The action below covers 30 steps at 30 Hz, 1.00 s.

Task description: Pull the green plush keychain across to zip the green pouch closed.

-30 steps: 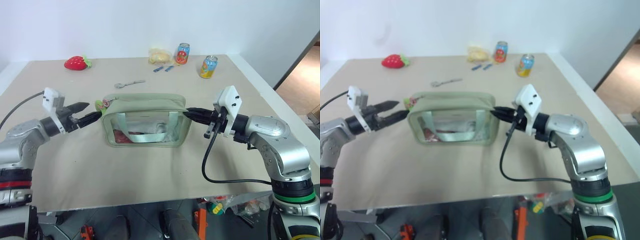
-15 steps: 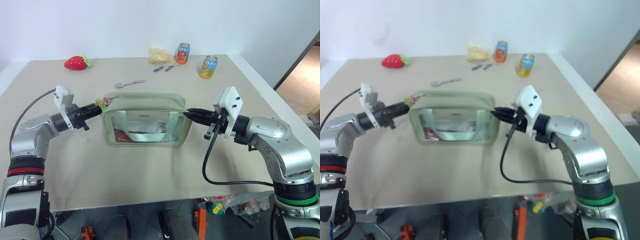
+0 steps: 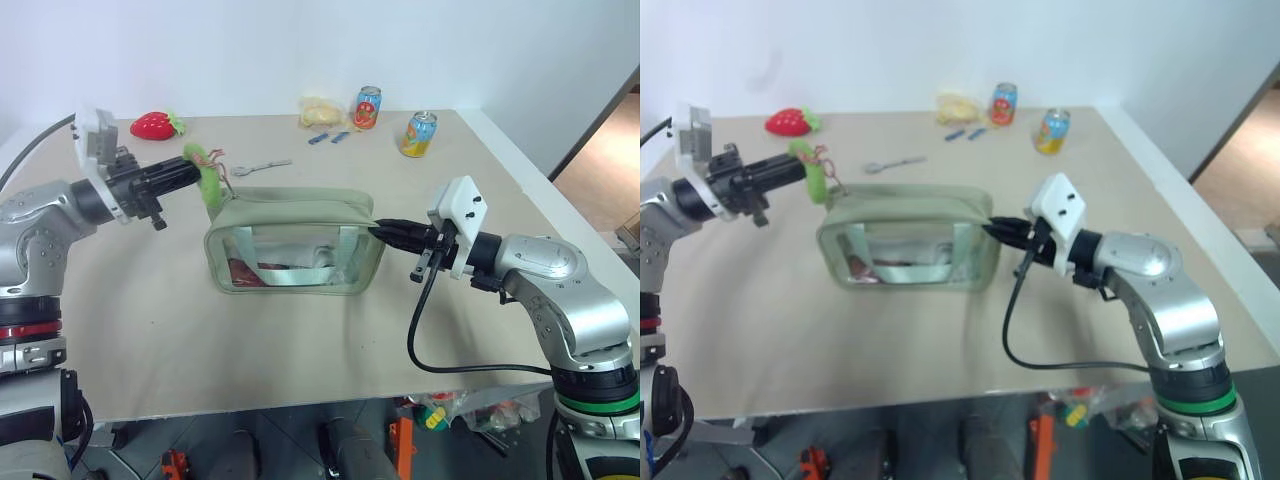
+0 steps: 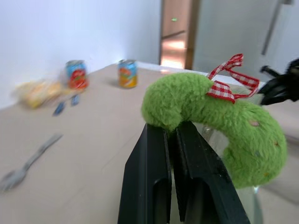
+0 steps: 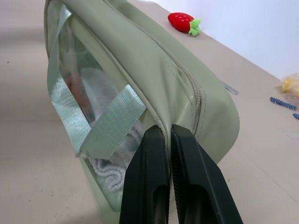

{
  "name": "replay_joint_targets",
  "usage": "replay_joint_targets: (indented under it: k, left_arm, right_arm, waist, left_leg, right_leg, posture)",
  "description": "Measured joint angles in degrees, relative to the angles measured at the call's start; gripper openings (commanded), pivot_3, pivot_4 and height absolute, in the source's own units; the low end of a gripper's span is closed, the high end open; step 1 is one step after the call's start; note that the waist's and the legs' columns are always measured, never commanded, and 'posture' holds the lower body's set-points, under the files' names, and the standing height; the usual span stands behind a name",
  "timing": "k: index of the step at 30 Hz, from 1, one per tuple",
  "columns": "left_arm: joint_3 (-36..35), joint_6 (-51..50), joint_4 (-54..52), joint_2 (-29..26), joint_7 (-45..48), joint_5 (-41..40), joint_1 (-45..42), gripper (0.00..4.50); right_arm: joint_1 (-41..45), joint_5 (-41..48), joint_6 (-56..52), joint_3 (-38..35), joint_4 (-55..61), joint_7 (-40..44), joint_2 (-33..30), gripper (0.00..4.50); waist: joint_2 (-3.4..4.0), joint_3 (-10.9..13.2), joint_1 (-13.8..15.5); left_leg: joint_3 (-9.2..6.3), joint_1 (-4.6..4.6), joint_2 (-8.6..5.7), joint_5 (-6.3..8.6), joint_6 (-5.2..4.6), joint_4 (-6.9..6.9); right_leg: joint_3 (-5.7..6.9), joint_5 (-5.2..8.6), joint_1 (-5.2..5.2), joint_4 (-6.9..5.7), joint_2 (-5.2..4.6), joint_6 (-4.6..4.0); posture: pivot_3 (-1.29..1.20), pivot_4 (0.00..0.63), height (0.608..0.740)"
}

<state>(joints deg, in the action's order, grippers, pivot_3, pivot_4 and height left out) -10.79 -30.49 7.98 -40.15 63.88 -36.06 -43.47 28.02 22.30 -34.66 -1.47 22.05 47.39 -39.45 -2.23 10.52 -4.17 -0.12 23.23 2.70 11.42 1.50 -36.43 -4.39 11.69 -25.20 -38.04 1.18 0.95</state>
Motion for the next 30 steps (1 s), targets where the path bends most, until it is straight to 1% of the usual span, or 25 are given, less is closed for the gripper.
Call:
replay_joint_targets:
  k: [3,6,9,11,12,13,14,15,18,20,23,24,26,28,30]
  left_arm:
    - [4.4,-0.3,-0.8,3.7,-0.1,0.8,-1.5,0.03]
    - [7.5,0.5,0.6,6.9,-1.3,3.4,-4.0,0.03]
    - [9.0,0.6,2.3,7.5,-1.7,5.4,-5.5,0.03]
    - [9.4,0.0,2.8,6.9,-1.4,5.9,-5.9,0.72]
    - [9.5,-0.2,2.8,6.5,-1.2,6.1,-5.9,0.90]
    - [9.9,-0.9,2.8,5.7,-0.8,6.3,-6.0,1.24]
    - [10.0,-1.9,2.7,4.4,-0.4,6.3,-6.0,1.60]
    - [10.2,-2.6,2.6,3.2,0.2,6.4,-6.0,1.87]
    - [10.4,-4.6,1.4,-0.3,2.0,6.4,-5.9,2.98]
    - [10.4,-5.3,0.2,-2.5,3.2,6.5,-5.9,3.61]
    - [10.3,-6.3,-1.1,-6.6,4.7,6.7,-5.2,3.61]
    - [9.9,-6.8,-2.1,-8.7,5.3,6.7,-4.1,3.61]
    - [9.5,-7.7,-3.3,-10.7,5.9,6.6,-2.2,3.61]
    - [8.0,-9.6,-5.9,-14.1,6.6,5.8,2.3,3.61]
    - [6.0,-9.9,-7.6,-15.4,6.3,5.6,5.5,3.61]
  right_arm:
    - [0.2,0.0,0.5,0.5,-0.4,0.0,0.0,0.00]
    - [0.2,-0.1,1.1,0.8,-0.6,-0.2,0.1,0.00]
    - [0.2,-0.1,1.2,1.0,-0.6,-0.4,0.2,0.00]
    - [0.1,0.0,1.2,1.0,-0.4,-0.5,0.2,0.00]
    - [0.1,0.0,1.2,1.0,-0.4,-0.6,0.2,0.00]
    - [0.0,0.0,1.2,1.0,-0.3,-0.7,0.2,0.00]
    - [-0.2,0.0,1.2,1.0,-0.2,-0.9,0.2,0.00]
    - [-0.2,0.0,1.2,1.0,-0.1,-1.1,0.2,0.00]
    - [-0.2,0.0,1.2,1.0,0.0,-1.3,0.2,0.00]
    - [-0.2,0.0,1.5,1.2,0.0,-1.3,0.3,0.00]
    - [-0.1,0.0,1.9,1.4,-0.2,-1.2,0.5,0.00]
    - [0.1,0.0,2.1,1.6,-0.5,-1.1,0.6,0.00]
    - [0.4,0.0,2.4,1.8,-1.0,-0.9,0.8,0.00]
    - [0.9,0.0,2.8,2.1,-1.6,-0.4,0.9,0.00]
    - [1.1,-0.1,3.1,2.3,-2.0,-0.2,1.0,0.00]
  waist:
    - [0.00,0.0,-0.1]
    - [-0.01,0.0,-0.2]
    - [0.00,0.0,-0.2]
    - [0.00,0.0,-0.2]
    - [0.00,0.0,-0.2]
    - [0.00,0.0,-0.2]
    - [0.00,0.0,-0.3]
    - [0.00,0.0,-0.3]
    - [-0.01,0.0,-0.2]
    - [-0.01,0.0,-0.2]
    - [-0.01,0.0,-0.4]
    - [-0.01,0.0,-0.4]
    - [-0.01,0.0,-0.4]
    - [-0.01,0.0,-0.6]
    - [0.00,0.0,-0.6]
  left_leg:
    - [0.01,-0.01,-0.01,0.00,0.00,-0.02]
    - [-0.02,-0.02,0.02,0.00,0.00,0.00]
    - [-0.04,-0.03,0.04,0.00,-0.01,0.02]
    - [-0.07,-0.02,0.04,0.00,-0.01,0.02]
    - [-0.07,-0.01,0.04,0.00,-0.01,0.03]
    - [-0.07,-0.01,0.04,0.00,-0.01,0.02]
    - [-0.06,-0.01,0.04,0.00,-0.01,0.02]
    - [-0.07,-0.01,0.04,0.00,0.00,0.03]
    - [-0.08,0.00,0.04,0.00,-0.01,0.02]
    - [-0.08,0.00,0.04,0.00,0.00,0.02]
    - [-0.08,-0.02,0.06,0.00,-0.01,0.05]
    - [-0.08,-0.03,0.07,0.00,-0.01,0.07]
    - [-0.08,-0.03,0.09,0.00,-0.01,0.08]
    - [-0.06,-0.03,0.13,0.01,-0.01,0.10]
    - [-0.08,-0.03,0.16,0.01,-0.01,0.11]
  right_leg:
    - [-0.04,-0.02,0.00,0.00,0.02,0.03]
    - [-0.06,-0.17,-0.01,0.00,0.11,0.26]
    - [-0.08,-0.16,-0.02,-0.01,0.15,0.25]
    - [-0.06,-0.15,-0.01,-0.01,0.15,0.23]
    - [-0.06,-0.15,-0.01,0.00,0.15,0.23]
    - [-0.07,-0.15,-0.01,0.00,0.15,0.23]
    - [-0.08,-0.15,-0.02,0.00,0.14,0.23]
    - [-0.07,-0.14,-0.02,0.00,0.15,0.22]
    - [-0.05,0.01,-0.03,0.00,0.14,-0.03]
    - [-0.05,0.01,-0.04,0.00,0.14,-0.04]
    - [-0.04,0.03,-0.05,-0.01,0.15,-0.06]
    - [-0.03,0.04,-0.05,-0.01,0.16,-0.08]
    - [-0.02,0.05,-0.06,-0.02,0.17,-0.11]
    - [-0.03,0.07,-0.09,-0.03,0.18,-0.14]
    - [0.01,0.09,-0.10,-0.03,0.19,-0.17]
  posture:
    - [0.00,0.150,0.740]
    - [0.00,0.150,0.740]
    - [0.00,0.150,0.740]
    - [0.00,0.150,0.740]
    - [0.00,0.150,0.740]
    - [0.00,0.150,0.740]
    - [0.00,0.150,0.740]
    - [0.00,0.150,0.740]
    - [0.00,0.150,0.740]
    - [0.00,0.150,0.740]
    - [0.00,0.150,0.740]
    - [0.00,0.150,0.740]
    - [0.00,0.150,0.740]
    - [0.00,0.150,0.740]
    - [0.00,0.150,0.740]
